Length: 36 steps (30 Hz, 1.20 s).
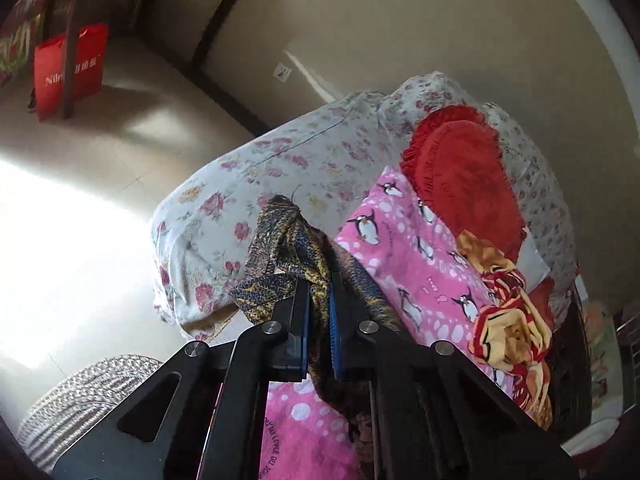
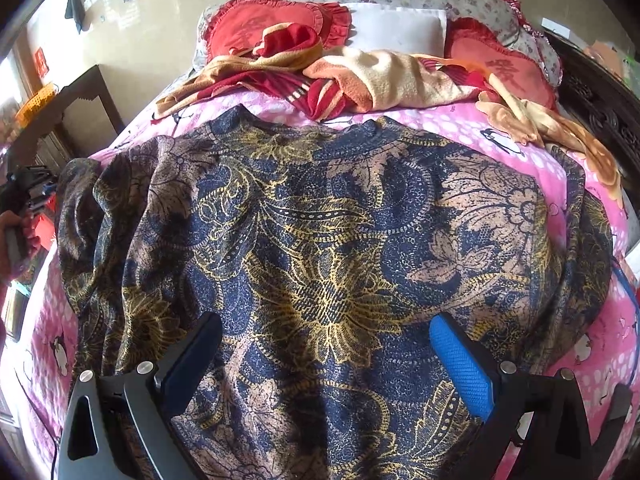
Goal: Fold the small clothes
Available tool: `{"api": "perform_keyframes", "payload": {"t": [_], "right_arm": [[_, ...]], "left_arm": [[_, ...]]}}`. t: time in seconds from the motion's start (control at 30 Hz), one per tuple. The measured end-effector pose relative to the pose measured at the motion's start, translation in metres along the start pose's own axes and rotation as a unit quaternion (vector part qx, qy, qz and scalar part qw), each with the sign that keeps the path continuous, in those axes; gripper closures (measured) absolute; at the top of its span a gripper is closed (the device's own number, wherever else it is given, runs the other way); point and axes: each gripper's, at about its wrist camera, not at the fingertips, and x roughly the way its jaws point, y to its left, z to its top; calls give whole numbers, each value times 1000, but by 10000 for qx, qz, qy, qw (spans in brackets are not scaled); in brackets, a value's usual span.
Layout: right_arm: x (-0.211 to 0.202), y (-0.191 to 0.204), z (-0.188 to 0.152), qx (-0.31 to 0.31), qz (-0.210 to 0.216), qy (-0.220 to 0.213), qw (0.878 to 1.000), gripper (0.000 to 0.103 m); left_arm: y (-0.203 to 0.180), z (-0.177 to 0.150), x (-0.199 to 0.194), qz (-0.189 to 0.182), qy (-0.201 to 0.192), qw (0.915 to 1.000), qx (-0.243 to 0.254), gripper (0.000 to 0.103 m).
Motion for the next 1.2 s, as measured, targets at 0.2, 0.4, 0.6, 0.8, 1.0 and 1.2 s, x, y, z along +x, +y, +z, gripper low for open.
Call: {"api": "perform_keyframes", "payload": {"t": [0.2, 0.4, 0.6, 0.8, 1.0, 1.2], "right_arm": [[-11, -5, -4, 148, 142, -88, 9998, 0], [-33, -11, -7, 160, 166, -309, 9993, 0], [-48, -26, -13, 346, 153, -439, 9983, 0], [-65, -44, -22, 459, 35, -569, 9973, 0], [-78, -82, -31, 820, -180, -636, 9944, 0], [-80, -116, -44, 1113, -376, -482, 9919, 0]], "left_arm": [[-47, -2, -59, -352, -130, 9961, 801, 97], [-122, -11, -136, -1050, -363, 9793, 1691, 97], [-227, -62, -184, -1877, -170, 9428, 2748, 97], [-320, -156, -172, -2799, 636, 9010, 3254, 97], [-374, -269, -119, -3058, 1411, 8808, 3328, 97], [-373, -340, -79, -2485, 1975, 8757, 3638, 71]]}}
